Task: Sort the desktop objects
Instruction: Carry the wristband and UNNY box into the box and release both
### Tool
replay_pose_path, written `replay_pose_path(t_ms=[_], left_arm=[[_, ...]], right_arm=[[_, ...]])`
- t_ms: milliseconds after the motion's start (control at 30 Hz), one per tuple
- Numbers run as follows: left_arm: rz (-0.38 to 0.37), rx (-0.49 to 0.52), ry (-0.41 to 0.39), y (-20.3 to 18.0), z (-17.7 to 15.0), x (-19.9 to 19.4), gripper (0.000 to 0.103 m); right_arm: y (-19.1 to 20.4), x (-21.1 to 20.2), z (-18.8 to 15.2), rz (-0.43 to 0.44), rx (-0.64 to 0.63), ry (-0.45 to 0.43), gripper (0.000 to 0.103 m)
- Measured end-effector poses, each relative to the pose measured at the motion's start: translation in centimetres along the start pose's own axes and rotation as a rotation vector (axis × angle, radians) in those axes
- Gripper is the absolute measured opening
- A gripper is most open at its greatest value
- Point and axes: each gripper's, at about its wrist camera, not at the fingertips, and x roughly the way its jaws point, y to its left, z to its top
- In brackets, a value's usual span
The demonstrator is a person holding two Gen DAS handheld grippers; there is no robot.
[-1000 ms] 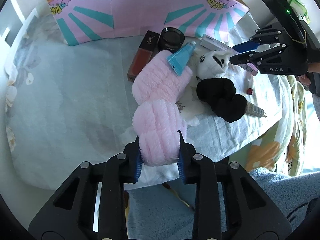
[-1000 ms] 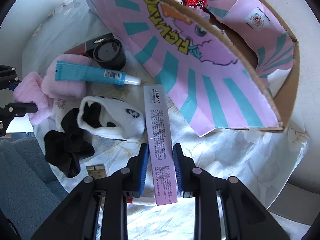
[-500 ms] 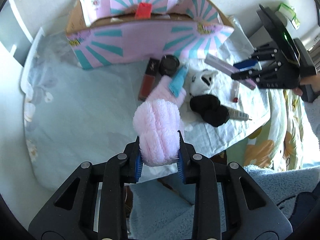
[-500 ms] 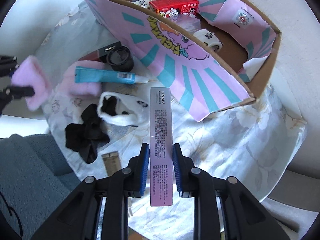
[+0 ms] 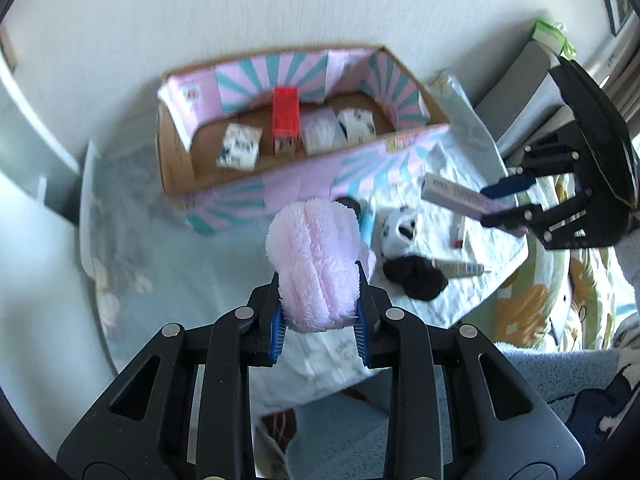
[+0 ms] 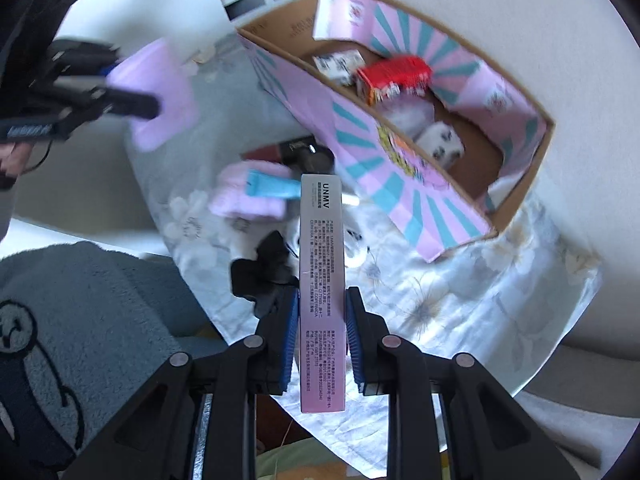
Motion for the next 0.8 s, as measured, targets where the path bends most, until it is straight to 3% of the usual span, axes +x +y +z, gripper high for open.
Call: replay_pose_path(t_ms=[267, 500, 800], left_arm=[[0.018, 0.047, -0.061, 1.0, 5.1, -2.1, 0.025], [0.04, 0.049, -0.066, 2.5, 9.0, -1.0, 0.025], [0.053, -0.005, 0.009, 5.3, 13.6, 3.9, 0.025]], right_arm=[[0.2, -2.9, 4.2, -0.049, 0.044, -0.085, 0.022], [-2.2, -4.3, 8.2, -0.107, 0.085, -0.125, 0.022], [-6.1, -0.7, 13.4, -0.153, 0.097, -0.059, 0.022]])
